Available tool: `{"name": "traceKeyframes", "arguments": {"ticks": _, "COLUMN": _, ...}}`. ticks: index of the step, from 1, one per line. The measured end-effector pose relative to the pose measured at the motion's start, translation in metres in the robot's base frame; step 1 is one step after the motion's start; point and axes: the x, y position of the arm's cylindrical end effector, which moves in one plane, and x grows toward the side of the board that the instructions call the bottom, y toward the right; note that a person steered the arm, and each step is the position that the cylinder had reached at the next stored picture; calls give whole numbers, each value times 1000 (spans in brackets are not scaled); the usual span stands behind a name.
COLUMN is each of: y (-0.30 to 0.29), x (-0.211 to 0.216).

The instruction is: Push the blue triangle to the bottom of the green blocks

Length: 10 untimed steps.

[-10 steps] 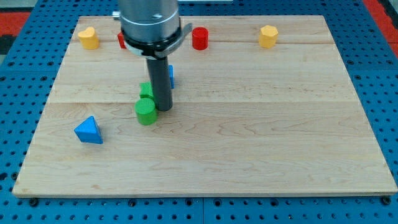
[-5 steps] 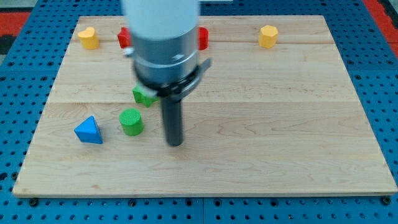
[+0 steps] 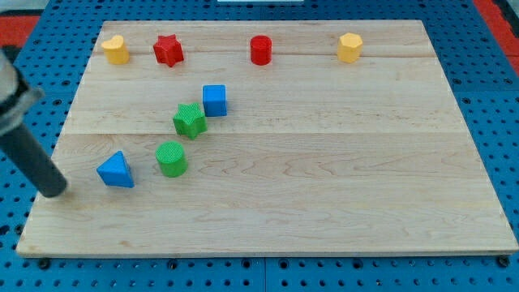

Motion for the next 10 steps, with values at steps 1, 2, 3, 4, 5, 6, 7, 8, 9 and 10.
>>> {"name": "traceKeyframes", "arguments": {"ticks": 1, "y": -19, "x": -16}}
{"name": "traceKeyframes", "arguments": {"ticks": 2, "y": 48, "x": -15}}
{"name": "traceKeyframes", "arguments": {"ticks": 3, "y": 99, "x": -17}}
{"name": "traceKeyframes", "arguments": {"ticks": 4, "y": 113, "x": -18}}
{"name": "traceKeyframes", "arguments": {"ticks": 5, "y": 157, "x": -18}}
{"name": "traceKeyframes", "arguments": {"ticks": 6, "y": 174, "x": -18}}
{"name": "traceKeyframes", "arguments": {"ticks": 7, "y": 134, "x": -19}}
{"name": "traceKeyframes", "arguments": {"ticks": 8, "y": 117, "x": -38}}
{"name": "traceKeyframes", "arguments": {"ticks": 9, "y": 141, "x": -52}}
{"name": "traceKeyframes", "arguments": {"ticks": 10, "y": 181, "x": -52}}
